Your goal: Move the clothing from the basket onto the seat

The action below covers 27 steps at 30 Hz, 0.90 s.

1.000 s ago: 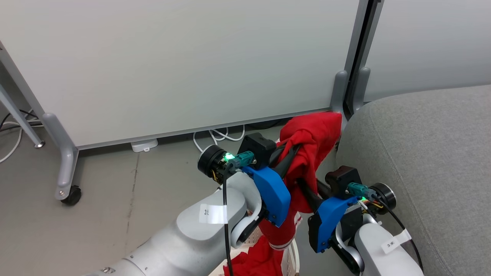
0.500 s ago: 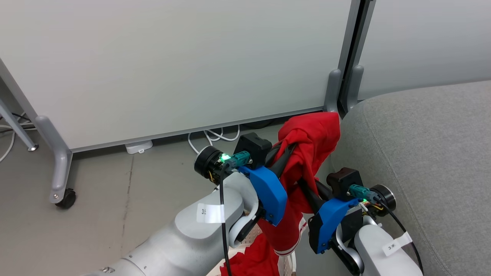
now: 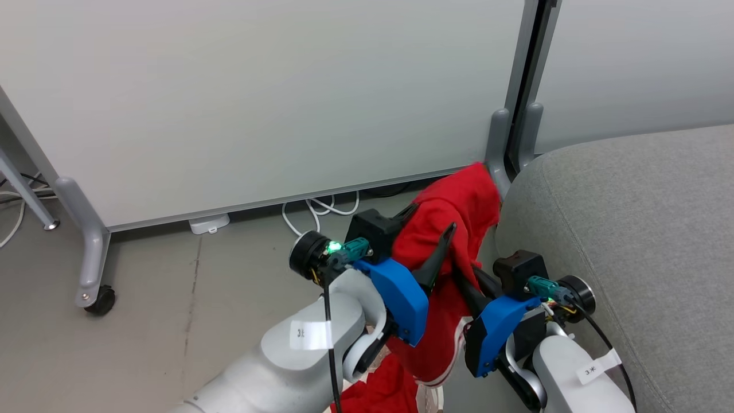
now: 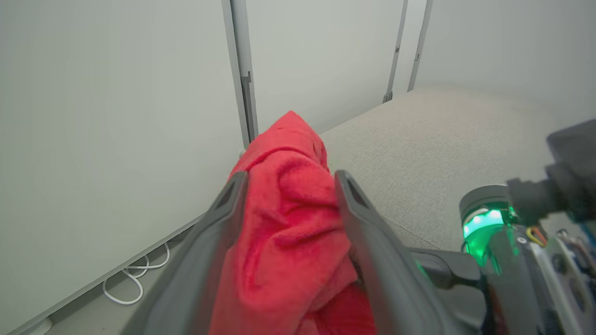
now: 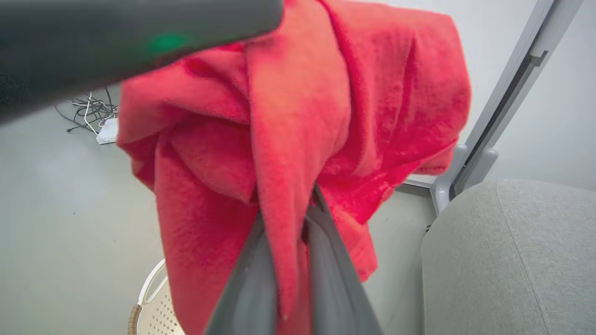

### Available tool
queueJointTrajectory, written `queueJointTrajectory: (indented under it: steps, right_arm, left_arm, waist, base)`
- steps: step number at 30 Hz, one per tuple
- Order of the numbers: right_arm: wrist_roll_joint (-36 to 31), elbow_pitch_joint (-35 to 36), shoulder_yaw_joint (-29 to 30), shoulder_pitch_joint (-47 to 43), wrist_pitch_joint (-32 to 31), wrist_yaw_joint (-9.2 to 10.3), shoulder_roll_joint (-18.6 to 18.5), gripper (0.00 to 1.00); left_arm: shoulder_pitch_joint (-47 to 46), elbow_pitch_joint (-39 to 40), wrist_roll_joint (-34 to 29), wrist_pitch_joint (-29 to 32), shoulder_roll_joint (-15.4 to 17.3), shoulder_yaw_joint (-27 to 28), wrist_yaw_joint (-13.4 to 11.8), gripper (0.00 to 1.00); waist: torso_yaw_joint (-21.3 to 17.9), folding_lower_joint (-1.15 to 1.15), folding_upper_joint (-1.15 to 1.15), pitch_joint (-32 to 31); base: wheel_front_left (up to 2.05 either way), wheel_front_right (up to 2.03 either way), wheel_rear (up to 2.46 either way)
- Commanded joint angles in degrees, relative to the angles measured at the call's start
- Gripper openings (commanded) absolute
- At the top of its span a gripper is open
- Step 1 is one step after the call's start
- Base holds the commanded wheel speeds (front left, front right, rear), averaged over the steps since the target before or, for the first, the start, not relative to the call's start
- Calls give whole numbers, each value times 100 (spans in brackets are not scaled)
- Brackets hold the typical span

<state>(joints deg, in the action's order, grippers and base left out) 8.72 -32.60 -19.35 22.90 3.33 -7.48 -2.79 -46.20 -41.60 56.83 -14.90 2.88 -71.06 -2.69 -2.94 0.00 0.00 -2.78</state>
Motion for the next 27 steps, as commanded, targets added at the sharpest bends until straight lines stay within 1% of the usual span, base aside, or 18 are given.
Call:
queueJointTrajectory:
  steps: [1, 3, 8, 13, 16, 22, 27]
  right_arm:
    - [-17, 41, 28, -19, 47, -3, -19, 0]
    - [-13, 82, 65, -36, 71, -3, -19, 0]
    - [-66, 187, 224, -96, 96, -3, -19, 0]
    - [-141, 306, 416, -146, 87, -3, -20, 0]
    - [-176, 374, 523, -187, 75, -3, -19, 0]
    - [-240, 519, 668, -242, 30, -3, -20, 0]
    - [-280, 620, 758, -273, 3, -2, -25, 0]
  left_arm:
    - [73, 73, -112, -34, -1, 116, -40, 100]
    - [298, 224, -349, -32, 9, 408, -58, 100]
    - [982, 693, -1139, -34, 261, 1172, 14, 100]
    - [1725, 1175, -1928, -32, 538, 1885, 188, 100]
    - [2129, 1454, -2344, -31, 656, 2324, 348, 100]
    - [2916, 1891, -2980, -32, 707, 3288, 590, 100]
    - [3409, 2062, -3398, -31, 687, 3908, 755, 100]
  waist:
    - [14, 0, 0, 6]
    - [38, 0, 0, 15]
    - [107, 0, 0, 37]
    - [182, 0, 0, 80]
    - [220, 0, 0, 110]
    - [273, 0, 0, 160]
    - [290, 0, 0, 182]
  base:
    - [0, 0, 0]
    - [0, 0, 0]
    - [0, 0, 0]
    - [0, 0, 0]
    - [0, 0, 0]
    - [0, 0, 0]
    - [0, 0, 0]
